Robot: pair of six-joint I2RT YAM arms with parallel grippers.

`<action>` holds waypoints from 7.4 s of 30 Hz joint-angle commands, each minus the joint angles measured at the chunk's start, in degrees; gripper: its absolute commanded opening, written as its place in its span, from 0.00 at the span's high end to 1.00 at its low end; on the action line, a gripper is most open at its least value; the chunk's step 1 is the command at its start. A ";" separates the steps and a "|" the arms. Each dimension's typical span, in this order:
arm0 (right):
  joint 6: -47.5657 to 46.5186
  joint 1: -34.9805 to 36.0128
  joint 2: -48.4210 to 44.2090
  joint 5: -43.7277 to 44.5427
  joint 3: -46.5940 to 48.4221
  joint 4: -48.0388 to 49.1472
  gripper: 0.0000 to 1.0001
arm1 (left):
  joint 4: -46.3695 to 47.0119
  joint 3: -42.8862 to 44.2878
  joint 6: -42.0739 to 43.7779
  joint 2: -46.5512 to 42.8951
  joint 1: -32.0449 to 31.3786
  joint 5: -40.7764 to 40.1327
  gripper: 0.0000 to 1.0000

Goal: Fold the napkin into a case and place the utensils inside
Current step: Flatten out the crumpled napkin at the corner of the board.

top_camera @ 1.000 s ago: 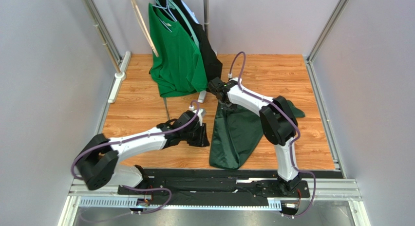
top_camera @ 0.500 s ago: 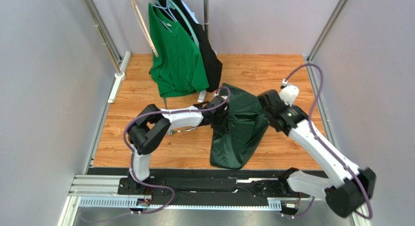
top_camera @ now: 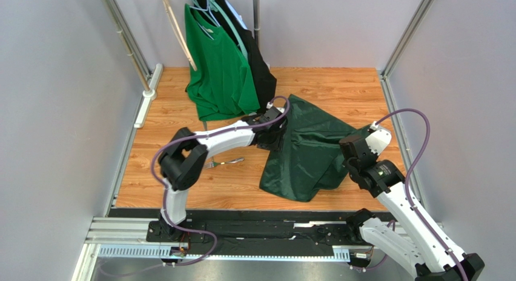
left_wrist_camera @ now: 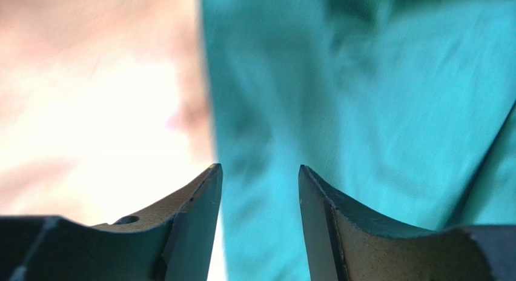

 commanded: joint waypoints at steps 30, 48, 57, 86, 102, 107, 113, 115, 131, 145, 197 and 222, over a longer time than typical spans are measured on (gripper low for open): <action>-0.27 0.02 -3.60 -3.84 -2.16 2.09 1.00 | -8.64 -24.05 -33.59 -13.55 -10.35 -3.57 0.45; -3.59 0.03 -23.89 4.25 8.02 -0.47 1.00 | 8.69 -20.55 -9.26 -39.61 -10.18 -8.57 1.00; -22.94 -0.06 -28.56 -14.35 29.11 6.91 1.00 | 6.48 -2.71 5.87 -52.12 -10.18 -7.27 1.00; -15.22 -27.13 17.12 3.89 12.09 23.96 1.00 | 18.40 39.49 20.98 12.17 2.57 -15.07 1.00; -21.45 -45.49 54.81 -22.80 21.20 49.36 1.00 | 37.85 55.58 17.22 37.34 8.72 -17.82 1.00; -23.74 -45.77 64.41 -25.11 31.29 49.90 1.00 | 43.04 58.82 13.10 41.89 10.39 -15.62 1.00; -23.23 -45.76 71.64 -20.92 45.71 37.18 0.34 | 40.15 63.22 10.18 43.76 11.36 -16.67 0.54; -21.90 -45.77 70.76 -18.80 47.22 30.42 0.21 | 35.94 63.22 12.36 41.32 11.36 -14.83 0.01; -13.11 -31.88 51.42 -38.46 19.90 30.29 0.35 | 26.08 20.44 10.71 0.53 -0.50 6.64 0.23; -13.63 -40.13 54.94 -29.08 10.76 28.02 0.45 | 11.23 1.62 4.30 -8.19 -5.08 11.47 0.40; 24.23 -16.67 118.93 -60.19 95.06 72.36 1.00 | 12.72 -7.97 -7.31 1.85 0.63 5.75 0.97; -17.68 -30.47 64.51 -35.67 27.55 31.61 0.55 | 4.54 1.69 4.82 -0.81 -1.03 5.04 0.67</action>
